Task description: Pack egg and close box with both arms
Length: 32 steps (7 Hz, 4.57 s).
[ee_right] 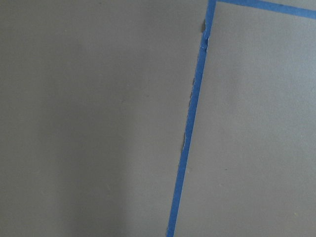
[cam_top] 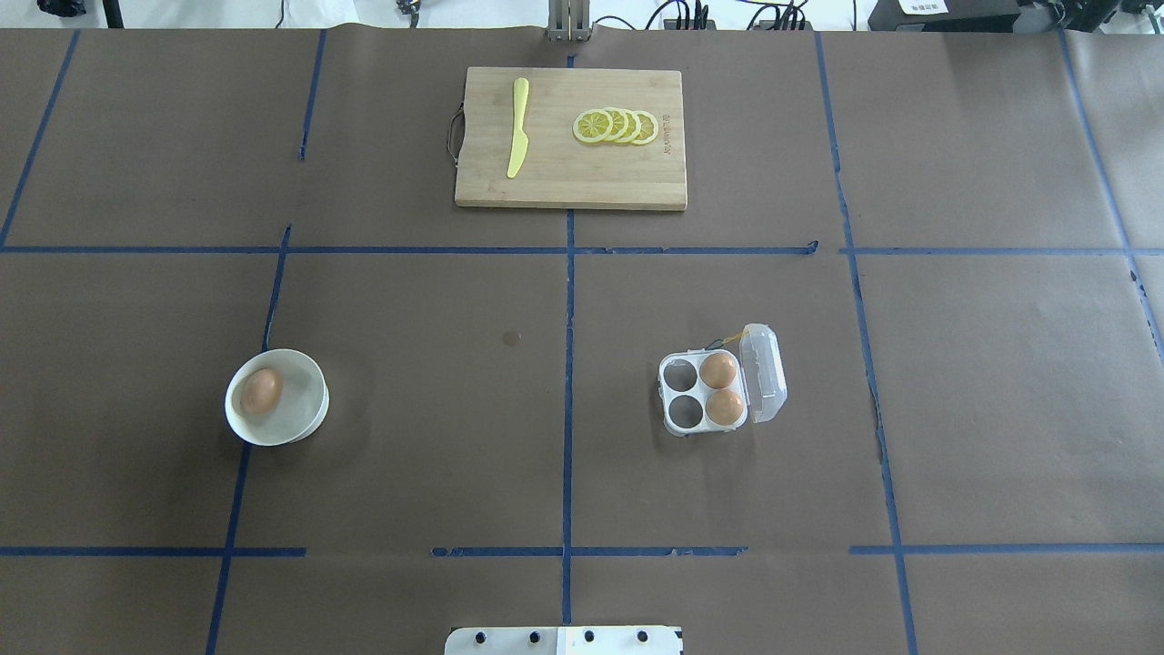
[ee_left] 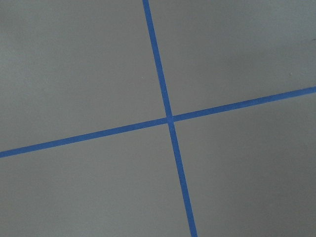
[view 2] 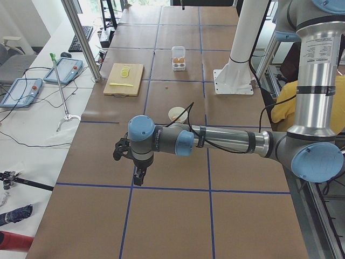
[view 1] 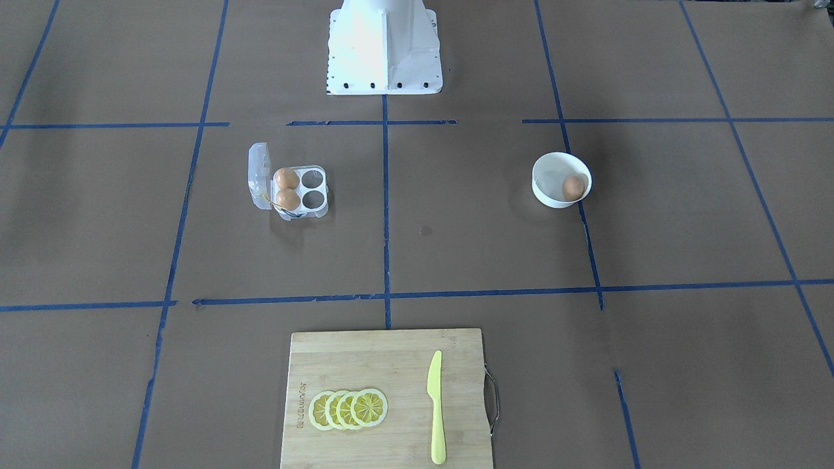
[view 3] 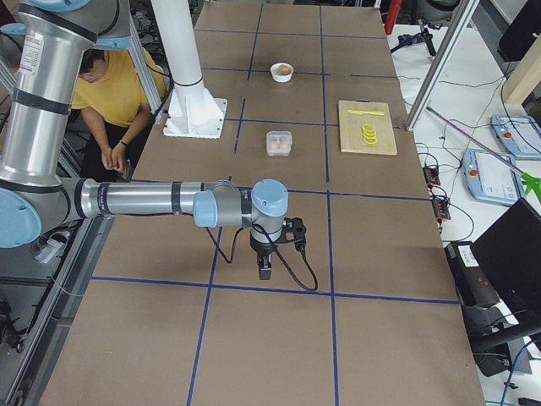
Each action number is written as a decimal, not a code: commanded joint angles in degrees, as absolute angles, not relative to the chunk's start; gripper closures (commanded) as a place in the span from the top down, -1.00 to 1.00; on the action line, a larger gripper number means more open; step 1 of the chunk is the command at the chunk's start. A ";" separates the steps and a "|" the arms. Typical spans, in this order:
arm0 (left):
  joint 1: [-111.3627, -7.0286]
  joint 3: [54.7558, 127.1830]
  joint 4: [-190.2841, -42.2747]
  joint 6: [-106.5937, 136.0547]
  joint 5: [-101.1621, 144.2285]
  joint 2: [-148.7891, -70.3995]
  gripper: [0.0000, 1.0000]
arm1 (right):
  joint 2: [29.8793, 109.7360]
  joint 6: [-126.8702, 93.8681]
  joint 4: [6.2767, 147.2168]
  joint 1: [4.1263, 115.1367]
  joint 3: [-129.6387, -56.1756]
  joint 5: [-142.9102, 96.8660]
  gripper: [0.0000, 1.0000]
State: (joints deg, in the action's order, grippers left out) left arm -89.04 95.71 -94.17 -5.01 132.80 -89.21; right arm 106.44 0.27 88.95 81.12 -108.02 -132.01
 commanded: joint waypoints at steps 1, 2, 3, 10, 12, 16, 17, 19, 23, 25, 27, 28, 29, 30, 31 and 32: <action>-88.69 95.89 -94.39 -5.27 132.80 -89.30 1.00 | 106.44 0.26 88.95 81.12 -108.02 -132.19 1.00; -88.68 95.89 -94.48 -5.27 132.72 -89.21 1.00 | 106.44 0.26 88.95 81.12 -108.02 -133.75 1.00; -88.68 95.54 -94.40 -5.10 132.71 -89.30 1.00 | 106.44 0.44 88.95 81.12 -108.10 -134.03 1.00; -88.33 94.49 -118.75 -4.66 132.54 -90.09 1.00 | 103.71 -0.44 76.29 82.62 -106.79 -133.24 1.00; -88.16 94.13 -135.20 -4.66 133.32 -90.00 1.00 | 103.80 -0.53 76.20 82.62 -106.88 -133.42 1.00; -78.01 95.09 -146.95 2.67 144.66 -89.30 1.00 | 103.71 -0.44 76.20 82.62 -106.61 -133.33 1.00; -74.74 96.84 -147.13 15.08 144.49 -89.12 1.00 | 103.71 -0.44 76.20 82.62 -106.52 -133.24 1.00; -66.58 103.06 -147.22 26.22 136.21 -86.06 1.00 | 103.88 -0.53 76.20 82.62 -106.52 -133.33 1.00; -41.45 108.28 -146.69 47.43 109.39 -84.99 0.95 | 104.24 -0.44 76.20 82.62 -106.35 -133.24 1.00; -36.23 108.54 -142.50 49.04 104.80 -85.25 0.68 | 104.33 -0.35 76.20 82.62 -106.35 -133.24 1.00; -33.42 108.63 -138.54 49.04 101.71 -85.60 0.66 | 104.41 -0.44 76.20 82.62 -106.35 -133.24 1.00; -32.79 108.63 -137.65 49.04 101.52 -85.69 0.64 | 104.41 -0.35 76.29 82.62 -106.35 -133.24 1.00; -32.78 108.63 -137.64 49.13 101.43 -85.69 0.63 | 104.33 -0.35 76.20 82.62 -106.09 -133.24 1.00; -32.70 108.02 -137.64 49.13 101.51 -86.48 0.60 | 104.41 -0.35 76.20 82.62 -106.08 -133.24 1.00; -32.70 107.76 -137.64 49.39 101.51 -86.66 0.58 | 104.41 -0.35 76.20 82.62 -106.00 -133.24 1.00; -32.70 107.67 -137.55 49.48 101.51 -87.01 0.58 | 104.41 -0.35 76.20 82.62 -105.91 -133.24 1.00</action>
State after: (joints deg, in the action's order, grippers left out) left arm -32.73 107.88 -137.63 49.33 101.51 -86.61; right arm 104.40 -0.35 76.20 82.62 -106.01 -133.24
